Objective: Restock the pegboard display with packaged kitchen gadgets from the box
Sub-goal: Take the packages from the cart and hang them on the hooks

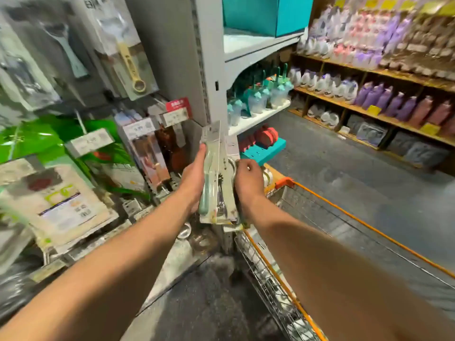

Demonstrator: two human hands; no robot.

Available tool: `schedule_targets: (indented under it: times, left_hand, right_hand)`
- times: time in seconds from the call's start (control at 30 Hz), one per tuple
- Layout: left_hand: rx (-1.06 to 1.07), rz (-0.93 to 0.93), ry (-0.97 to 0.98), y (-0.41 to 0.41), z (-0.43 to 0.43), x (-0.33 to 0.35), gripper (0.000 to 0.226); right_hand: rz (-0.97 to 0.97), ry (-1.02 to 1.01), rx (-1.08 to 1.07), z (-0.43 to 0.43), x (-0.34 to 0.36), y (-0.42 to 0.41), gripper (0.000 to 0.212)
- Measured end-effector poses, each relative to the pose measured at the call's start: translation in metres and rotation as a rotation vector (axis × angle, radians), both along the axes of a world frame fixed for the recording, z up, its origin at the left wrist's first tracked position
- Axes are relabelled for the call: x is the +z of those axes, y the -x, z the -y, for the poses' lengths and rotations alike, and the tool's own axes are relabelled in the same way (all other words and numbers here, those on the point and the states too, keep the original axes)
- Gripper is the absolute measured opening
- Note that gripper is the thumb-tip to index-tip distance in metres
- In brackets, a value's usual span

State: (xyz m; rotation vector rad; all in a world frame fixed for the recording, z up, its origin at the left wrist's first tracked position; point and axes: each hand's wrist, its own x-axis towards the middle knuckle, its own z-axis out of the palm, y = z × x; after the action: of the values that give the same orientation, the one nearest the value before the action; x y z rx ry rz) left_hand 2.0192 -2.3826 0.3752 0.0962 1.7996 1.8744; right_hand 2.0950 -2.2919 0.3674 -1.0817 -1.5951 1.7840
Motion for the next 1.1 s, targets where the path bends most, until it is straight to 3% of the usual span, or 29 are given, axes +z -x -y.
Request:
schedule_targets:
  times: [0.03, 0.13, 0.27, 0.53, 0.7, 0.8, 0.9, 1.03, 1.1]
  left_hand:
    - [0.011, 0.007, -0.014, 0.003, 0.013, 0.011, 0.057]
    - [0.058, 0.012, -0.075, 0.026, 0.070, 0.039, 0.089]
    - [0.180, -0.042, -0.131, 0.058, 0.158, 0.073, 0.103]
    - [0.314, -0.140, -0.210, 0.062, 0.336, 0.147, 0.082]
    - [0.403, -0.170, -0.259, 0.070, 0.432, 0.169, 0.107]
    - [0.451, -0.214, -0.270, 0.070, 0.482, 0.183, 0.090]
    - [0.473, -0.230, -0.262, 0.077, 0.513, 0.189, 0.085]
    - [0.538, -0.215, -0.280, 0.093, 0.535, 0.198, 0.102]
    - [0.538, -0.229, -0.298, 0.100, 0.539, 0.203, 0.095]
  right_hand:
    - [-0.011, -0.027, 0.008, 0.009, 0.008, 0.007, 0.022]
    - [-0.066, -0.058, 0.086, 0.059, 0.045, 0.033, 0.022]
    - [-0.181, -0.092, 0.169, 0.140, 0.090, 0.070, 0.020]
    - [-0.301, -0.108, 0.246, 0.310, 0.151, 0.107, 0.023]
    - [-0.386, -0.099, 0.333, 0.403, 0.182, 0.120, 0.019]
    - [-0.416, -0.129, 0.387, 0.452, 0.195, 0.128, 0.017]
    - [-0.424, -0.150, 0.411, 0.482, 0.207, 0.137, 0.018]
    - [-0.445, -0.145, 0.454, 0.503, 0.218, 0.155, 0.018]
    - [-0.449, -0.151, 0.456, 0.507, 0.224, 0.166, 0.017]
